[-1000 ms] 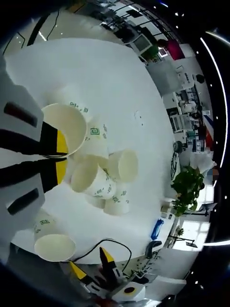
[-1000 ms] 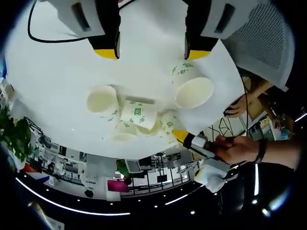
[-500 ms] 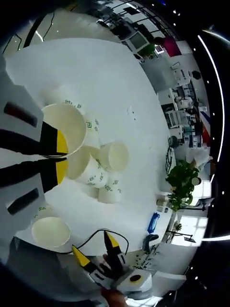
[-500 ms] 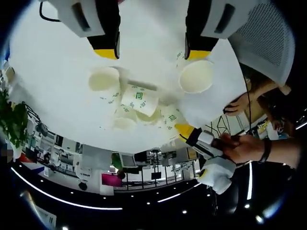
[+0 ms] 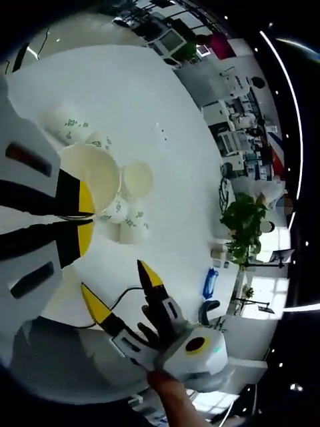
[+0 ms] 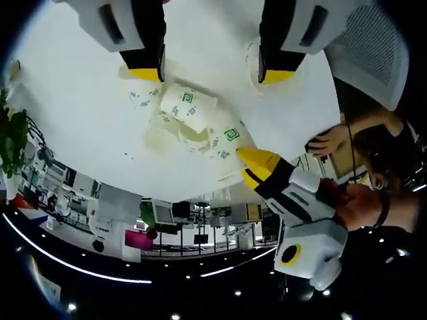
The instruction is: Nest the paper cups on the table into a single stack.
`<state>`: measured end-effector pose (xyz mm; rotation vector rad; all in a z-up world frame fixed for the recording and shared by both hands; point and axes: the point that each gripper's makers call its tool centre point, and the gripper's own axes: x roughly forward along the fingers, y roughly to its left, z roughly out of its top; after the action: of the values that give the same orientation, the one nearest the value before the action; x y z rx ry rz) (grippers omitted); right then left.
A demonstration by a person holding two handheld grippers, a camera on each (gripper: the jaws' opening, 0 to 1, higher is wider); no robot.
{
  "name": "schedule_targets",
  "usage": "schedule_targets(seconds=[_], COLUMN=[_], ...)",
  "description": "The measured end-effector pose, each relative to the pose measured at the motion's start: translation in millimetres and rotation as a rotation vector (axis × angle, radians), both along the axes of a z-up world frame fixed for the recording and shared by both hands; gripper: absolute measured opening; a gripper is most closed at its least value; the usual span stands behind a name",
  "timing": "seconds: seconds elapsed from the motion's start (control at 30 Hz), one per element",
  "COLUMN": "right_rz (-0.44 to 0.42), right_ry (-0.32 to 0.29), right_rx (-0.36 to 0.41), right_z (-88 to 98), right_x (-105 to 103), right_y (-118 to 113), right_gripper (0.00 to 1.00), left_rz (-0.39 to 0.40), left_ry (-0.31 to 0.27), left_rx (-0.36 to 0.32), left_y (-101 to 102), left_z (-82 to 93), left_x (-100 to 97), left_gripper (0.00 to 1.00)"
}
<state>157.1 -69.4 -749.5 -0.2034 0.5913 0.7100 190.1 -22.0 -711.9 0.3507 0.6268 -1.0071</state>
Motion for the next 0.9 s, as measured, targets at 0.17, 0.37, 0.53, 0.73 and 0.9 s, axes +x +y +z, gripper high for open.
schedule_targets(seconds=[0.17,0.37,0.53,0.73,0.9], right_rz=[0.041,0.086,0.116,0.108,0.113], right_ry=[-0.015,-0.030,-0.047,-0.061,-0.070], right_rx=[-0.012,-0.026,-0.043,-0.027,-0.025], right_z=[5.4,9.7,13.5,19.9,22.3], right_x=[5,11,15,20,19], right_y=[11,26,34,39,42], right_gripper=[0.56,0.56,0.56,0.53,0.51], left_rz=[-0.042,-0.076,-0.097,-0.127,-0.146], left_ry=[0.003,0.005,0.004,0.011,0.016], left_rx=[-0.002,-0.003,-0.013,-0.014,-0.008], left_y=[-11,-19,-29,-35,-37], left_z=[8.2,14.4,23.9,27.2,26.4], left_x=[-12.7,-20.0,-26.1,-34.2,-41.9], left_gripper=[0.00,0.00,0.00,0.00,0.00])
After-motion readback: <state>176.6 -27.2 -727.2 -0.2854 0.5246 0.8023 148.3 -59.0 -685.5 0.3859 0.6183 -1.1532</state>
